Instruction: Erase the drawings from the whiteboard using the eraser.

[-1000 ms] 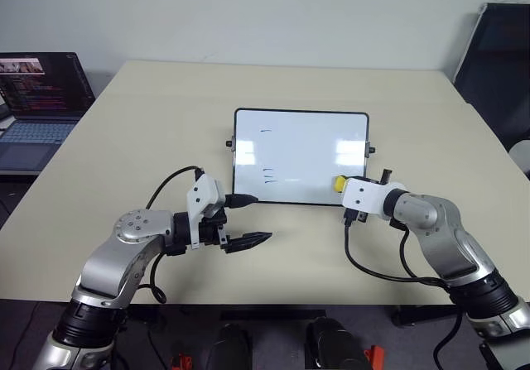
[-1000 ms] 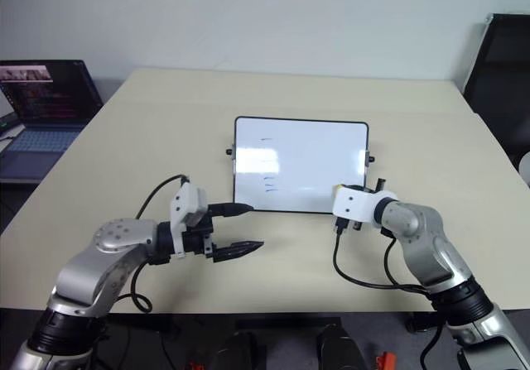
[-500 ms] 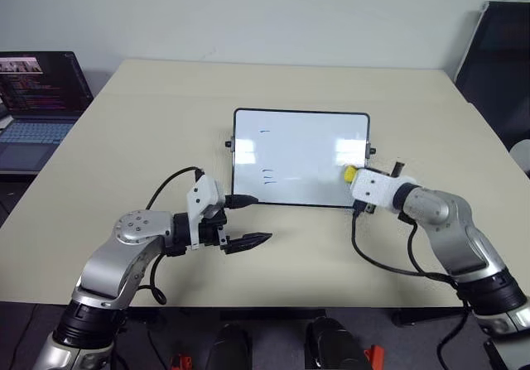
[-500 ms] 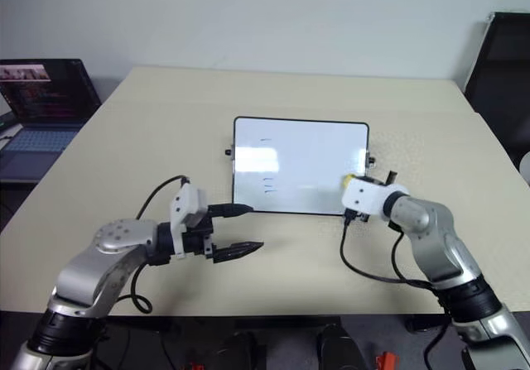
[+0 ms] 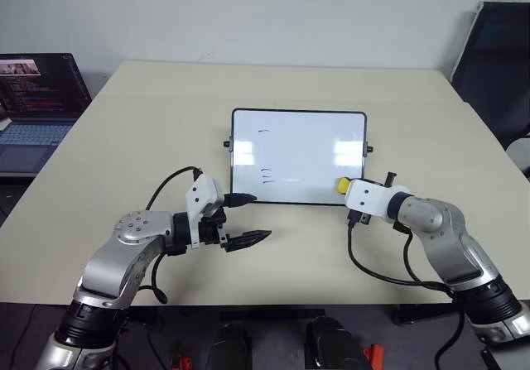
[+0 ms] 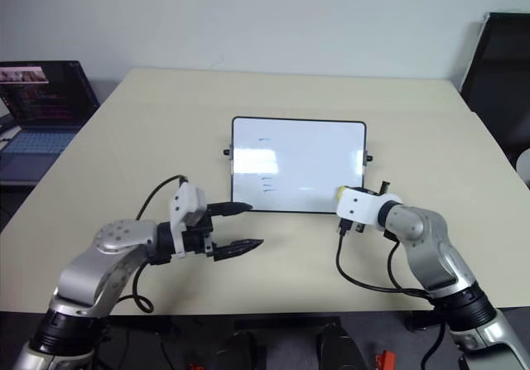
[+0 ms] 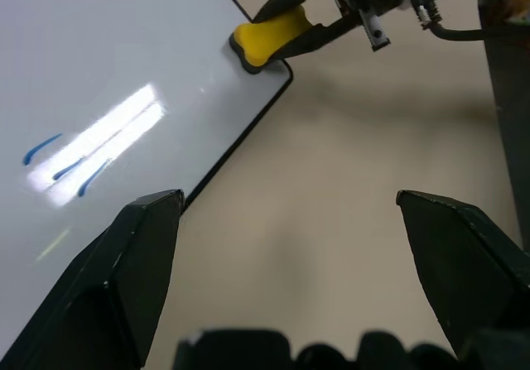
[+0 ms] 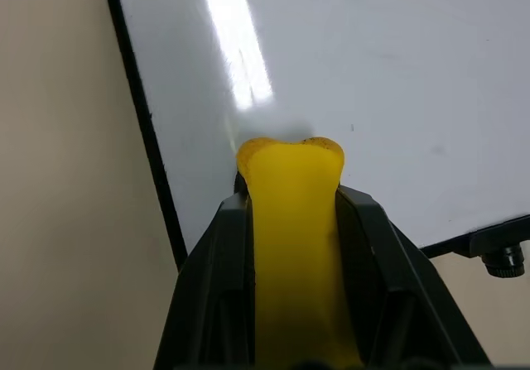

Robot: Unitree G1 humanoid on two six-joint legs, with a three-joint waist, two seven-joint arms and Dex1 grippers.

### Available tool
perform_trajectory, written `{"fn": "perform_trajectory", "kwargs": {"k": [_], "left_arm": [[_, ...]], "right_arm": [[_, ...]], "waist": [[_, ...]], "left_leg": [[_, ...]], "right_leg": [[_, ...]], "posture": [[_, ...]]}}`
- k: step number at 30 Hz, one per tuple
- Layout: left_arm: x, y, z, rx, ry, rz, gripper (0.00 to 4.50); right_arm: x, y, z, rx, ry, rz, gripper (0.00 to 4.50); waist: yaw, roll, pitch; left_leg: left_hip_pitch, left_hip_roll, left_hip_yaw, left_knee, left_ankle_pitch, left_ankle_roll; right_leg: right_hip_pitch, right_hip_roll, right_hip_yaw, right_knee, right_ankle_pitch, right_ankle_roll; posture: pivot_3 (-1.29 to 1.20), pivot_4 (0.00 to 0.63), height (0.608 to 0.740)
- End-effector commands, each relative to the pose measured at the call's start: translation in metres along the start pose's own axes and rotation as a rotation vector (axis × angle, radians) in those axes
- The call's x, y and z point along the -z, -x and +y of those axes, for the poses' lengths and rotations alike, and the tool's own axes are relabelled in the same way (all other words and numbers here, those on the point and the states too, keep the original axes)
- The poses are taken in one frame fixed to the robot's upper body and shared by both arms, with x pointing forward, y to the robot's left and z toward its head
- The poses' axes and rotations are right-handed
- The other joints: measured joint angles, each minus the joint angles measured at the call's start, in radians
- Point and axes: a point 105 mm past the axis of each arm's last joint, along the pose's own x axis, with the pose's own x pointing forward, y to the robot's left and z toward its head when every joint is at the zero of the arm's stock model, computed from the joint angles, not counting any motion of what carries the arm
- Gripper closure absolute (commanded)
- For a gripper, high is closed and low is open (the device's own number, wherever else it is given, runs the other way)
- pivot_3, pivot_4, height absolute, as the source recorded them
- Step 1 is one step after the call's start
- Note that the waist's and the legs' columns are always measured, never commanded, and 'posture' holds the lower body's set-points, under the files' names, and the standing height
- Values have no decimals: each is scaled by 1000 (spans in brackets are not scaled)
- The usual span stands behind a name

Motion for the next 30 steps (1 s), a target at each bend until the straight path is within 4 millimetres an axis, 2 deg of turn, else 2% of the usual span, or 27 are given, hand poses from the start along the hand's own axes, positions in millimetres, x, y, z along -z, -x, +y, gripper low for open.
{"fn": "perform_trajectory", "kwargs": {"k": [1,4,7,10,18,30], "left_arm": [[-18,8,19,-118,-56,-69,0],[-31,18,34,-246,-73,-126,0],[-41,31,46,-389,-58,-193,0],[-42,45,54,-500,-56,-203,0],[-46,63,56,-615,-55,-216,0],[-50,65,63,-657,-58,-224,0]], "right_arm": [[-25,11,-19,87,-163,-116,3483],[-46,14,-14,74,-395,-233,3483],[-58,16,-10,64,-485,-313,3483],[-65,17,-9,77,-554,-378,3483],[-60,21,-5,120,-638,-423,3483],[-62,14,-7,120,-623,-439,3485]], "waist": [[2,0,0],[4,0,0],[8,0,0],[9,0,0],[9,0,0],[9,0,0]], "left_leg": [[0,0,0,-1,0,0],[-1,0,-1,-6,0,0],[-1,0,-3,-10,0,0],[-1,0,-4,-11,0,0],[-1,0,-3,-11,0,0],[0,0,-3,-11,0,0]], "right_leg": [[0,0,0,0,0,0],[-1,0,-1,-2,0,1],[-1,1,-2,-2,0,3],[-1,1,-3,-2,0,4],[-1,1,-3,-2,-2,0],[-1,1,-3,-2,-2,0]], "posture": [[0,150,740],[0,150,740],[0,150,740],[0,150,740],[0,150,740],[0,150,740]]}}
